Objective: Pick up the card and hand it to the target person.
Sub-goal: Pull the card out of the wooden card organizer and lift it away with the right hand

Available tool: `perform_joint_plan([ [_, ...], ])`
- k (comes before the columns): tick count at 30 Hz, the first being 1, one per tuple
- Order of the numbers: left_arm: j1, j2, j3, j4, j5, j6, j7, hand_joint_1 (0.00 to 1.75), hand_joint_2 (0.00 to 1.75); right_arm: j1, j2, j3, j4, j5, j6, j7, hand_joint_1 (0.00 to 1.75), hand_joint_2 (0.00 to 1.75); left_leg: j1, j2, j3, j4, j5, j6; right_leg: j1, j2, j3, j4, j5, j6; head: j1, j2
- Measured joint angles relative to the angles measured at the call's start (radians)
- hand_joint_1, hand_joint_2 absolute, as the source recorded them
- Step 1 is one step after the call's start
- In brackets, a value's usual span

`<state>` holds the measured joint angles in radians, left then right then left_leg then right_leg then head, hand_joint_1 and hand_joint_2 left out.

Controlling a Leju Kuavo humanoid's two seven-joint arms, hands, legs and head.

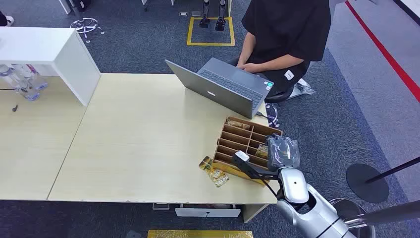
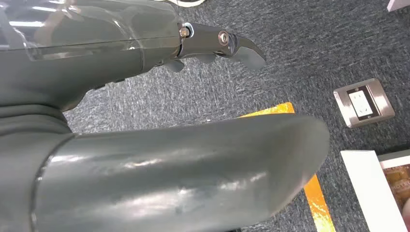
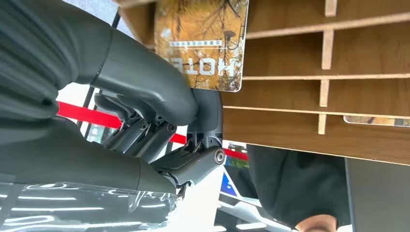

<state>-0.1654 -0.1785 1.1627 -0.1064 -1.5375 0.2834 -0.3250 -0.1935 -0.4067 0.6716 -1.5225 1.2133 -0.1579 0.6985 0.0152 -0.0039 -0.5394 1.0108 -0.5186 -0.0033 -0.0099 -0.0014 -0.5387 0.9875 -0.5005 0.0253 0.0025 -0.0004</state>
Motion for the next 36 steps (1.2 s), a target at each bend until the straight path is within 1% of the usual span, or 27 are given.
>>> perform_joint_plan([
  [8,0.0,-0.003,0.0,0.0,0.0,0.0,0.0,0.0,0.0,0.002,0.0,0.001,0.0,0.042,-0.001,0.0,1.75,1.75,0.0,0.0,0.0,0.0,0.0,0.0,0.0,0.0,0.0,0.0,0.0,0.0,0.0,0.0],
  [14,0.0,-0.003,-0.007,0.0,0.0,0.0,0.002,0.0,0.0,0.006,0.003,0.0,0.002,0.05,-0.013,0.0,1.74,1.75,0.0,0.0,0.0,0.0,0.0,0.0,0.0,0.0,0.0,0.0,0.0,0.0,0.0,0.0],
  [20,0.0,-0.004,-0.007,0.0,0.0,0.0,0.008,0.0,0.0,0.012,0.004,-0.002,0.005,0.061,-0.045,0.0,1.75,1.75,0.0,0.0,0.0,0.0,0.0,0.0,0.0,0.0,0.0,0.0,0.0,0.0,0.0,0.0],
  [26,0.0,-0.004,-0.007,0.0,0.0,0.0,0.009,0.0,0.0,0.031,0.005,-0.019,0.003,0.127,-0.086,0.0,1.75,1.75,0.0,0.0,0.0,0.0,0.0,0.0,0.0,0.0,0.0,0.0,0.0,0.0,0.0,0.0],
  [27,0.0,-0.004,-0.008,0.0,0.0,0.0,0.01,0.0,0.0,0.034,0.005,-0.023,0.002,0.134,-0.092,0.0,1.72,1.75,0.0,0.0,0.0,0.0,0.0,0.0,0.0,0.0,0.0,0.0,0.0,0.0,0.0,0.0],
  [32,0.0,-0.004,-0.01,0.0,0.0,0.0,0.01,0.0,0.0,0.042,0.005,-0.039,-0.003,0.148,-0.11,0.0,1.46,1.75,0.0,0.0,0.0,0.0,0.0,0.0,0.0,0.0,0.0,0.0,0.0,0.0,0.0,0.0],
  [35,0.0,-0.004,-0.015,0.0,0.0,0.0,0.01,0.0,0.0,0.048,0.007,-0.052,-0.006,0.154,-0.128,0.0,1.39,1.75,0.0,0.0,0.0,0.0,0.0,0.0,0.0,0.0,0.0,0.0,0.0,0.0,0.0,0.0],
  [36,0.0,-0.004,-0.015,0.0,0.0,0.0,0.01,0.0,0.0,0.049,0.008,-0.055,-0.008,0.157,-0.133,0.0,1.14,1.75,0.0,0.0,0.0,0.0,0.0,0.0,0.0,0.0,0.0,0.0,0.0,0.0,0.0,0.0],
])
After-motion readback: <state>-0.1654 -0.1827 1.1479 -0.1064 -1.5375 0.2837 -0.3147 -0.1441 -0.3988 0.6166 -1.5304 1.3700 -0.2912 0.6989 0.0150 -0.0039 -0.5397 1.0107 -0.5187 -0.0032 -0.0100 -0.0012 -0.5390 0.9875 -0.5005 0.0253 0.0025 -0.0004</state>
